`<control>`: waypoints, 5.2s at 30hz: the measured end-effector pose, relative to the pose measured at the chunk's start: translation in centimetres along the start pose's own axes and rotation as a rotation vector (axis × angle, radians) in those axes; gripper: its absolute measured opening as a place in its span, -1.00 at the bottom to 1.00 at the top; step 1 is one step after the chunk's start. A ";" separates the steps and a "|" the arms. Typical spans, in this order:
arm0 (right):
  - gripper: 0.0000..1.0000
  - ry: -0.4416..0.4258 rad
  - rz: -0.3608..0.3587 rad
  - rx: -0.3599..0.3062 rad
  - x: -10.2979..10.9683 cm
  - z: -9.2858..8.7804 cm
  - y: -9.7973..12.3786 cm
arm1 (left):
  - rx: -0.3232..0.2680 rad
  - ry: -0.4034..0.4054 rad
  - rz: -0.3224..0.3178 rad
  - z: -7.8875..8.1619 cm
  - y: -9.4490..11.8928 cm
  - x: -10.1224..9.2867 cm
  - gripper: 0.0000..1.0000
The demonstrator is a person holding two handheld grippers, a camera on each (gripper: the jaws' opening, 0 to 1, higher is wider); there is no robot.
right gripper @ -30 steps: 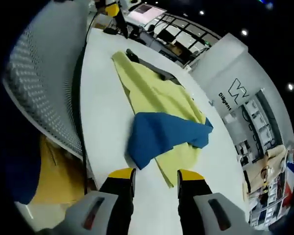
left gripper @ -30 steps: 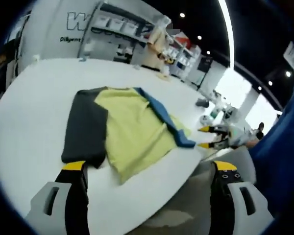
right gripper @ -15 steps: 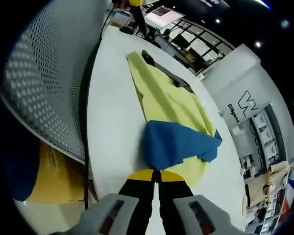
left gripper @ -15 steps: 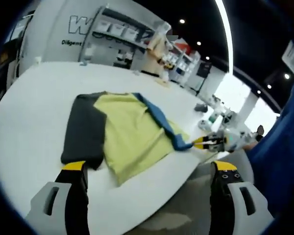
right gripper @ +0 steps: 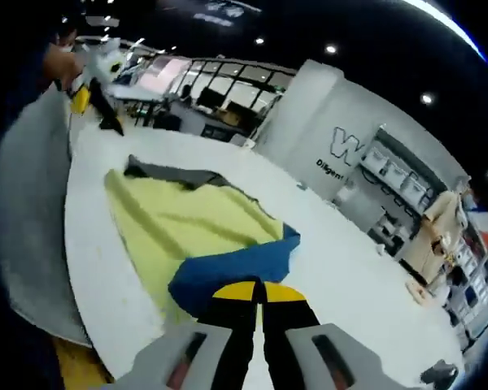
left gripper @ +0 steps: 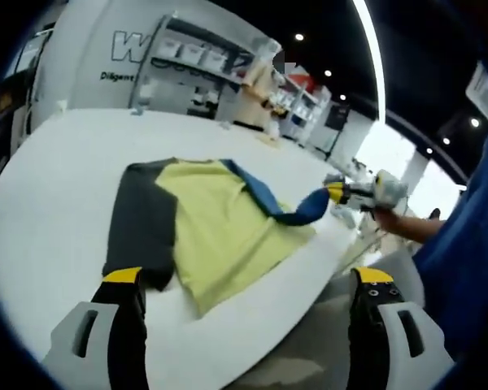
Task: Fold the garment on the visible template until the final outline fits inside the template.
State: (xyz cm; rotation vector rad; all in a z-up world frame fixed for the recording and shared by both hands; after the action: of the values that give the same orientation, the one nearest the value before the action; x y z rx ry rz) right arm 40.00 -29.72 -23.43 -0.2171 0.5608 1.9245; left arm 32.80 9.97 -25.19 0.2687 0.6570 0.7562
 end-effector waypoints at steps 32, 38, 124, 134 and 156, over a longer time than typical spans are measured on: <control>-1.00 -0.251 -0.453 0.181 -24.2 -8.6 -5.8 | -0.002 -0.006 0.026 1.3 -1.8 0.5 0.98; -1.00 -0.312 -0.513 0.233 -25.5 -12.3 -5.5 | -0.002 0.001 0.036 1.4 -1.9 0.9 0.98; -1.00 -0.413 -0.322 0.531 -22.0 -21.2 -8.4 | 0.000 0.012 0.122 0.8 -1.7 -0.3 0.98; -1.00 -0.458 -0.349 0.535 -21.9 -20.1 -5.4 | -0.006 -0.003 0.121 1.0 -1.6 0.2 0.97; 0.06 -0.324 -0.060 0.271 -13.9 -11.5 -0.9 | 0.071 -0.171 0.214 0.3 -0.2 2.2 0.98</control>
State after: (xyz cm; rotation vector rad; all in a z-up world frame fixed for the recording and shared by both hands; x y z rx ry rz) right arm 45.36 -46.34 -28.15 0.2449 0.5803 1.7561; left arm 34.34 11.38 -26.07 0.4689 0.4982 0.9045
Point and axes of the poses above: the point that each gripper's makers call its tool centre point, and the gripper's own axes: y roughly backward along the fingers, x roughly to its left, z roughly out of its top, the point moved 6 cm from there along y, roughly backward along the fingers, and after that the axes turned 5 degrees about y, right-handed, at the moved point
